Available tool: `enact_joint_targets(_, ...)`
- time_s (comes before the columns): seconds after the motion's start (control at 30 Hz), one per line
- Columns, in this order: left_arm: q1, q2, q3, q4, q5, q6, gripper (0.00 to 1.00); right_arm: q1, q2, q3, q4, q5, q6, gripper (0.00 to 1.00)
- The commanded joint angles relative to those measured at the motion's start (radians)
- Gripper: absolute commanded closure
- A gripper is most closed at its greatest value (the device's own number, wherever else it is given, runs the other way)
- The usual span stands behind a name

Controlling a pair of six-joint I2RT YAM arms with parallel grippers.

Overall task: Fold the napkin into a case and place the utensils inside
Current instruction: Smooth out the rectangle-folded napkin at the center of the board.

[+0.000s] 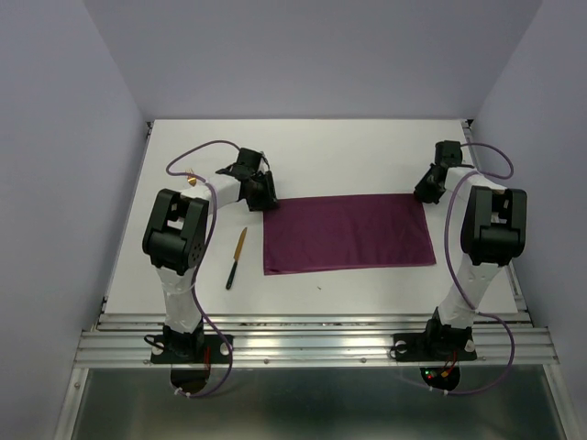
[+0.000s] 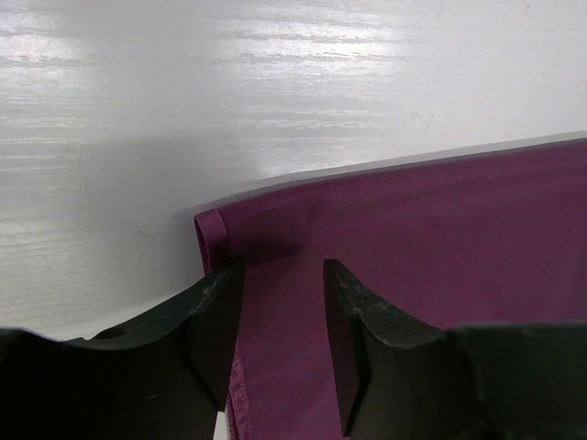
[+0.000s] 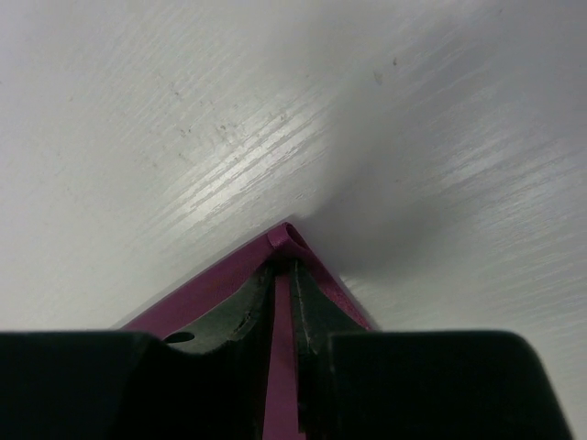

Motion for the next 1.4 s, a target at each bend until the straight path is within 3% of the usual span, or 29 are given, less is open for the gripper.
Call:
enact_joint_targets(0.0,0.009,0.010,-0.020,0.006,0.000,0.023,0.48,-0.005,0.004,-0.002,0.021,0.042,0.017,0.82)
enact_joint_targets(0.33,0.009,0.067,0.125,-0.043,0.007,0.048,0.48,-0.005,-0.016,0.012,0.026,0.035,0.049,0.77)
enact_joint_targets(0.7,0.009,-0.054,0.271,-0.170,-0.017,0.097,0.44,-0.005,-0.183,0.032,0.015,-0.031,0.043,0.72)
enact_joint_targets(0.97,0.026,-0.103,0.239,-0.219,-0.059,0.077,0.44,-0.005,-0.271,-0.088,-0.050,0.012,0.010,0.64)
enact_joint_targets(1.17,0.017,-0.157,0.121,-0.196,-0.037,0.055,0.44,-0.005,-0.340,-0.256,-0.070,0.078,0.000,0.46)
enact_joint_targets(1.37,0.011,-0.192,-0.015,-0.162,-0.025,0.042,0.45,-0.005,-0.371,-0.326,-0.103,0.121,-0.039,0.41)
